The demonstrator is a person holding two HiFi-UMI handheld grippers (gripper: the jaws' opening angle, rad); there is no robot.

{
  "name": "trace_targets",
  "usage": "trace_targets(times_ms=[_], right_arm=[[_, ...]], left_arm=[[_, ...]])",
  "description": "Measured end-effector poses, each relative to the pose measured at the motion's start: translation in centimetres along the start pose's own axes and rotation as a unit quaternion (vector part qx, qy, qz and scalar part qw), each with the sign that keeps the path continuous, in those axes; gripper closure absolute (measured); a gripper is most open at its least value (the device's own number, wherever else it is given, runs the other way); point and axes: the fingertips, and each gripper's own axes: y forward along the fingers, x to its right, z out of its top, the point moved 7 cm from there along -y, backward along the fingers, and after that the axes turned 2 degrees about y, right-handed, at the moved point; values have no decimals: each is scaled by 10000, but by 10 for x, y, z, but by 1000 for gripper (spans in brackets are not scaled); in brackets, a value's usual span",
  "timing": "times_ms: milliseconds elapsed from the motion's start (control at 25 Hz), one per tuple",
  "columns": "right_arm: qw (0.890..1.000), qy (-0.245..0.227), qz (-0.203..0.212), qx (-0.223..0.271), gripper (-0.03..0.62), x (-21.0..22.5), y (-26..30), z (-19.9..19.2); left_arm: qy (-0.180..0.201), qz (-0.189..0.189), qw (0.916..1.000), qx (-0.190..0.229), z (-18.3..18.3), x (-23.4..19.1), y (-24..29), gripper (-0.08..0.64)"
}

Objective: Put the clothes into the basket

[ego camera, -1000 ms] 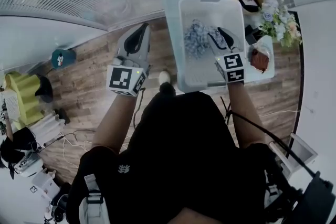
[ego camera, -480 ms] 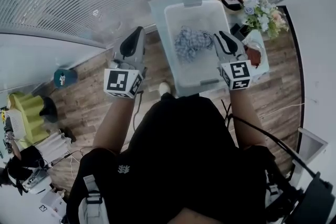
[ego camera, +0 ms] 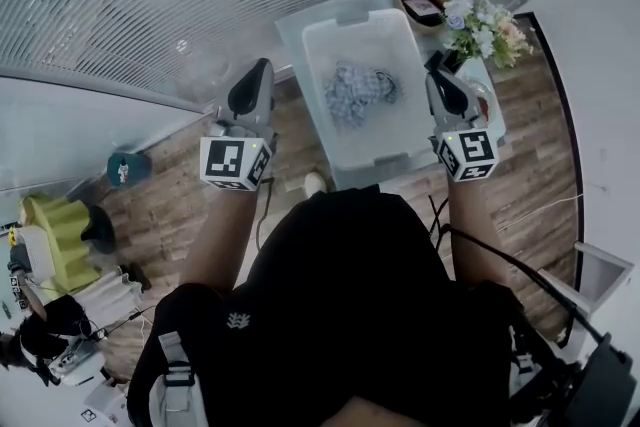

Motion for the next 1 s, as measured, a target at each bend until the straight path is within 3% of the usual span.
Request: trace_targets(times_ms=[640,1000], right_arm=[[9976,235,-582,294,591,30,-23,5],[9982,228,-491,253,591,27,-18,3]], left_arm=[[-25,118,9999,-56,-9,4,-7,552],[-42,140,9998,-98,-10,4,-9,552]])
